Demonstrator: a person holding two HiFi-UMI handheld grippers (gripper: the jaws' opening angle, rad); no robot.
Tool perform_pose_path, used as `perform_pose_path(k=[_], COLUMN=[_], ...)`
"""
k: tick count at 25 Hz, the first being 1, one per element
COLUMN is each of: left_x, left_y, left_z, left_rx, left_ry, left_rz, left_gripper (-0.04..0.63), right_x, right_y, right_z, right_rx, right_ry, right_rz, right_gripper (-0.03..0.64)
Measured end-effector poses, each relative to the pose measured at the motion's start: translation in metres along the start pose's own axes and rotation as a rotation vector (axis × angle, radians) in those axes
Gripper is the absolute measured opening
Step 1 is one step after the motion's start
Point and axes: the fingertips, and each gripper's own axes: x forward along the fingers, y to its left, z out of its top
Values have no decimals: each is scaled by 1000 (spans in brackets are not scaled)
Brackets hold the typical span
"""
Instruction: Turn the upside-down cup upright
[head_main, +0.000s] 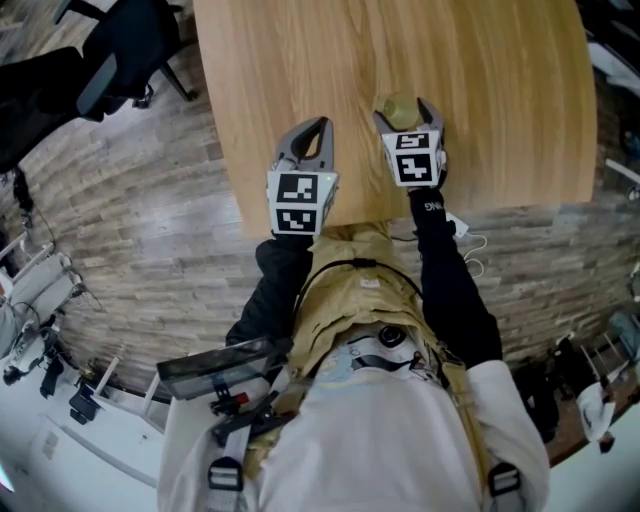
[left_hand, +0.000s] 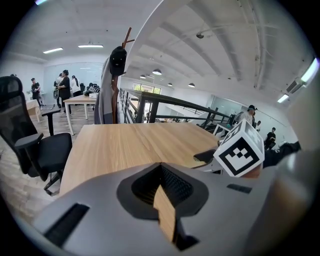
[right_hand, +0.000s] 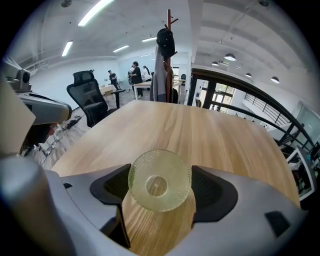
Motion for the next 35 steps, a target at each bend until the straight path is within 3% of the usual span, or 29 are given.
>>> perform_pose_path(k=[7,15,19,24,26,30,32,35], left_x=[1,2,-3,-21,-32,-57,-71,-88], left_y=[3,10,6,-9,-20,-41,-52,-62], left_z=[4,19,37,83,107,156,181,211], left_rx=[-6,1,4,2,14,58,86,133], left_ry=[-3,-31,-67,-158,-213,-326,-393,-463], left_rz=[10,11,1,-35,-58,-103,-131,-149], left_gripper=[1,2,2,2,2,2,2,2], right_x=[5,-3,-32,-104,-137,-196,-219,-243], right_y=[2,5,-4,-17,-20,-22,-20,-19], right_z=[6,16,37,92,114,154,170,189], right_rx=[-30,17,63,65,66,59,55,53], right_ry=[4,-35,-125,-320,-406,-575,-634,-698], right_rz=[8,47,36,-16,-24,-27,-16,-16], right_gripper=[390,391,391,388,334,76,29,21])
